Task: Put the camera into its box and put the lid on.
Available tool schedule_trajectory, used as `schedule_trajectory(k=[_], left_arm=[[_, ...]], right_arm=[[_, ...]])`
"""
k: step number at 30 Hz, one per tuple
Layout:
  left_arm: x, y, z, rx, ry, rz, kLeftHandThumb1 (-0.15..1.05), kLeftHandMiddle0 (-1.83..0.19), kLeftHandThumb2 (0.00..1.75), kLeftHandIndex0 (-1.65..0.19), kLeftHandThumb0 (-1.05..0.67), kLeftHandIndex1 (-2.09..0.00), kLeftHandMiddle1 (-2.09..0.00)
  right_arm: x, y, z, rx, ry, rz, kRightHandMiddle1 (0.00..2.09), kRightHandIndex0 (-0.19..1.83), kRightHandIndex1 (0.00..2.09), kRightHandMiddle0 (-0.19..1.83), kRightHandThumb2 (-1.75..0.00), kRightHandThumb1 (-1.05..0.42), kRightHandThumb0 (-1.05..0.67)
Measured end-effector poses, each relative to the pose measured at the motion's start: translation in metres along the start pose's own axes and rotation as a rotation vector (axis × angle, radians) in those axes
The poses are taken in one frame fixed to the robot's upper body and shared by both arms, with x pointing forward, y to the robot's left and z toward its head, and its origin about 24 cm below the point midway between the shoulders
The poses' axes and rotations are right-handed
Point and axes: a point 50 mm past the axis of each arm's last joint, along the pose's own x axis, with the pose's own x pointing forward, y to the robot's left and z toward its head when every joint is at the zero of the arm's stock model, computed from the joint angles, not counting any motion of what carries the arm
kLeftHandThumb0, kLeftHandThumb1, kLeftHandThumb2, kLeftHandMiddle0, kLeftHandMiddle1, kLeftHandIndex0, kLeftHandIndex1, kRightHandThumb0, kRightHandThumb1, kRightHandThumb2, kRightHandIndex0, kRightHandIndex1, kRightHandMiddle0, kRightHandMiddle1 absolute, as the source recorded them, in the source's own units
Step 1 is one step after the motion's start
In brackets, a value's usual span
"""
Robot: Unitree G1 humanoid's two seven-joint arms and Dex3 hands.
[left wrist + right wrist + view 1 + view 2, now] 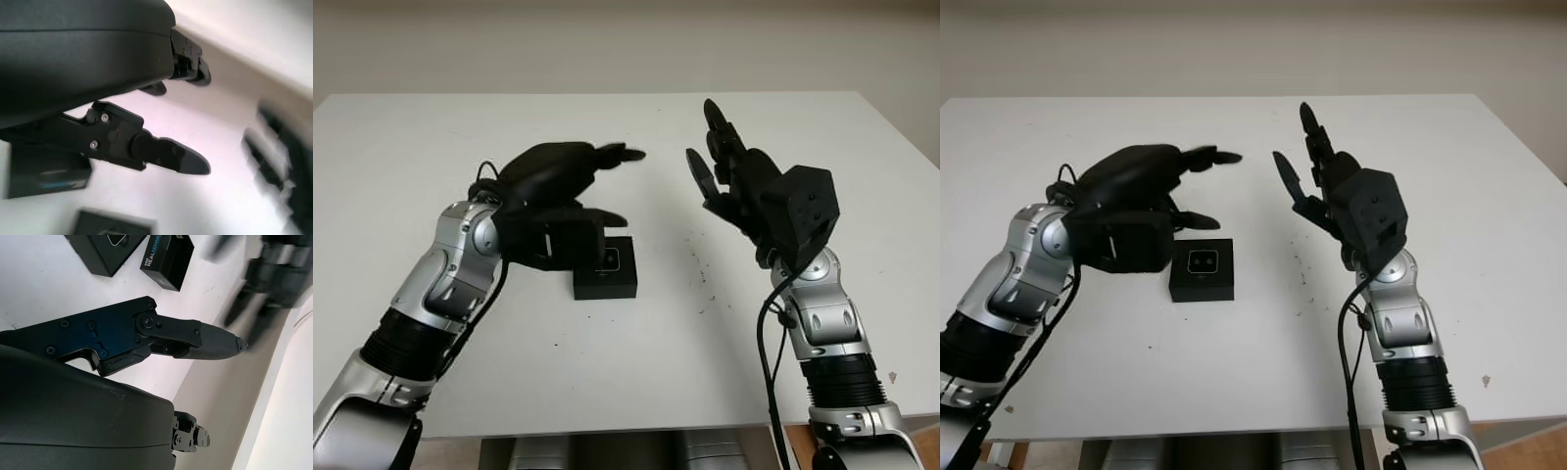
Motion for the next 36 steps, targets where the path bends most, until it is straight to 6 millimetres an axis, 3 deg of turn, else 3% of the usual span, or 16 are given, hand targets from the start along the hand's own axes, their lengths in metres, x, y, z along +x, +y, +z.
schedule_trajectory(k=[2,7,16,19,27,33,36], left_arm=[[-0.002,0.011,-0.007,-0.164,0.034,0.120,1.05,0.02,0.36,0.05,-0.57,-0.08,-0.09],[-0.009,0.028,-0.026,-0.468,0.092,0.293,1.05,0.17,0.49,0.18,-0.61,-0.01,-0.01],[-0.030,0.031,-0.055,-0.654,0.063,0.403,1.05,0.19,0.49,0.19,-0.66,0.00,0.00],[-0.036,0.026,-0.063,-0.648,0.096,0.412,1.05,0.19,0.49,0.19,-0.67,0.00,0.00],[-0.044,0.030,-0.072,-0.379,0.128,0.369,1.05,0.19,0.40,0.19,-0.74,0.00,0.00],[-0.047,0.027,-0.085,-0.309,0.153,0.312,1.04,0.19,0.12,0.19,-0.86,0.00,0.00],[-0.049,0.023,-0.097,-0.256,0.187,0.236,0.97,0.19,0.05,0.19,-0.89,0.00,0.00]], right_arm=[[0.000,0.001,0.000,0.023,-0.006,-0.004,0.04,-0.13,0.05,-0.12,-0.55,-1.05,-0.74],[0.000,0.001,0.000,0.063,-0.014,-0.007,0.04,-0.14,0.05,-0.14,-0.56,-1.05,-0.69],[0.000,0.001,-0.002,0.084,-0.009,-0.009,0.05,-0.14,0.05,-0.13,-0.58,-1.05,-0.71],[0.001,0.001,-0.003,0.084,-0.005,-0.008,0.05,-0.14,0.05,-0.13,-0.59,-1.05,-0.69],[0.001,0.002,-0.003,0.077,-0.003,-0.008,0.06,-0.14,0.05,-0.12,-0.58,-1.05,-0.73],[0.001,0.002,-0.004,0.071,0.006,-0.015,0.06,-0.14,0.05,-0.11,-0.58,-1.05,-0.75],[0.000,0.002,-0.005,0.068,0.010,-0.015,0.06,-0.14,0.05,-0.11,-0.58,-1.05,-0.75]])
